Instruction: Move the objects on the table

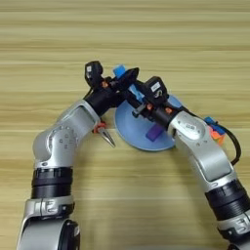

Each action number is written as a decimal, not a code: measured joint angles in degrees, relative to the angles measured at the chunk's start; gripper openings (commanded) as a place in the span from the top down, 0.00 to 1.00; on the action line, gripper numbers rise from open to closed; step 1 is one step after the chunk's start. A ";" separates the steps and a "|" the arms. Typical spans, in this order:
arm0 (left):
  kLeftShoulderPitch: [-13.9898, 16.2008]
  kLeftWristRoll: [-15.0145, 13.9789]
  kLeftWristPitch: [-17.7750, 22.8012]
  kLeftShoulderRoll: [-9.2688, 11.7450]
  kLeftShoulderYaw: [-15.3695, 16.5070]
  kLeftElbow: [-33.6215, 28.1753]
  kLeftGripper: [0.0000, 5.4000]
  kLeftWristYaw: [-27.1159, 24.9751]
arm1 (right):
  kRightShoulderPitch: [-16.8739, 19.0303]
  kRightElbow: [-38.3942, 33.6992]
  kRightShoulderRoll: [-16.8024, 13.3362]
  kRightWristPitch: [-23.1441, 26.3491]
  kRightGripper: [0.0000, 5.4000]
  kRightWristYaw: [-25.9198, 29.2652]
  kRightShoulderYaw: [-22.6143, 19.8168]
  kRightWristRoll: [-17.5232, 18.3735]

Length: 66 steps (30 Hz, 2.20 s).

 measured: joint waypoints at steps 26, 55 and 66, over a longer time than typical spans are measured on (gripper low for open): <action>0.02 -0.08 0.04 0.28 0.58 0.23 0.75 0.34 | -0.35 0.84 0.23 -0.10 0.61 -0.04 0.02 -0.15; -0.43 0.52 -1.07 7.19 5.61 4.92 0.75 0.49 | -0.72 0.92 -0.46 -0.99 0.00 -1.70 -1.32 -0.57; 1.00 1.93 0.42 13.73 6.68 4.85 0.75 -0.96 | -0.77 0.41 -0.46 -0.92 0.00 -2.37 -2.50 -0.53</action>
